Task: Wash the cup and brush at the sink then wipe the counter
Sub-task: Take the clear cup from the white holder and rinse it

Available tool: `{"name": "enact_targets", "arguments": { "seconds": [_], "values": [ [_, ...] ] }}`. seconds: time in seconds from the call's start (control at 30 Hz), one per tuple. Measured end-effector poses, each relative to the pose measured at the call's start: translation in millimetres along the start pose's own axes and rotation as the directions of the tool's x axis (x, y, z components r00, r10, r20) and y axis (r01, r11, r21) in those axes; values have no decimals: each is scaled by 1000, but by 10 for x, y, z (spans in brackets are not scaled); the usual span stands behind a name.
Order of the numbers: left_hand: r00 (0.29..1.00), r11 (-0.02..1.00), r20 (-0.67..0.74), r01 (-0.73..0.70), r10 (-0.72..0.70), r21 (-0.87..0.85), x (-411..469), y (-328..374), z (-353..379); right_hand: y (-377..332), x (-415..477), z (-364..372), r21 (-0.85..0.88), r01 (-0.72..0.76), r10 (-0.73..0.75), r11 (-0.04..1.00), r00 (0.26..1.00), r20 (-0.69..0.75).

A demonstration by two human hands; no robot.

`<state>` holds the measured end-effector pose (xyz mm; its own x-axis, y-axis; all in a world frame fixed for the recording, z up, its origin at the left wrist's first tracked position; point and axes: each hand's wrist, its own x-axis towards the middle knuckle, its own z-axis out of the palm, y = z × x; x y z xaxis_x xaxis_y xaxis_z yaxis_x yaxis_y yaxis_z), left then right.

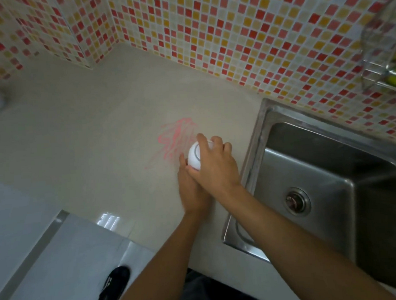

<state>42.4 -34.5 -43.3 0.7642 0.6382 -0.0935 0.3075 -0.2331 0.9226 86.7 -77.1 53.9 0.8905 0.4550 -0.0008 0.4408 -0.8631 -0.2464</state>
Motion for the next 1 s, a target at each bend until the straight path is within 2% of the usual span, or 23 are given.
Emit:
{"name": "enact_targets", "arguments": {
  "seconds": [0.1,0.2,0.43,0.6,0.7,0.83,0.93,1.0],
  "values": [
    [997,990,0,-82,82,118,16,40,-19,63,62,-54,22,12,-14,1000,997,79],
    [994,977,23,-109,107,183,36,-8,-5,123,92,-106,37,70,-73,997,991,111],
    [998,979,18,-58,56,195,4,-14,30,224,169,-187,47,146,-152,988,973,176],
    [997,990,-1,-82,82,118,-11,-24,9,208,234,-329,-11,373,-354,928,889,291],
    [999,993,-14,-33,35,112,-9,-23,18,211,291,-507,-9,409,-385,912,865,321],
    [1000,989,-11,-21,23,144,-27,-25,19,284,408,-979,79,334,-343,939,904,255],
    [1000,983,2,8,-8,185,-22,17,9,441,527,-1239,195,145,-176,970,973,150],
    [1000,979,0,21,-21,204,-18,38,5,601,589,-1242,326,-25,-15,945,993,120]
  ]
}}
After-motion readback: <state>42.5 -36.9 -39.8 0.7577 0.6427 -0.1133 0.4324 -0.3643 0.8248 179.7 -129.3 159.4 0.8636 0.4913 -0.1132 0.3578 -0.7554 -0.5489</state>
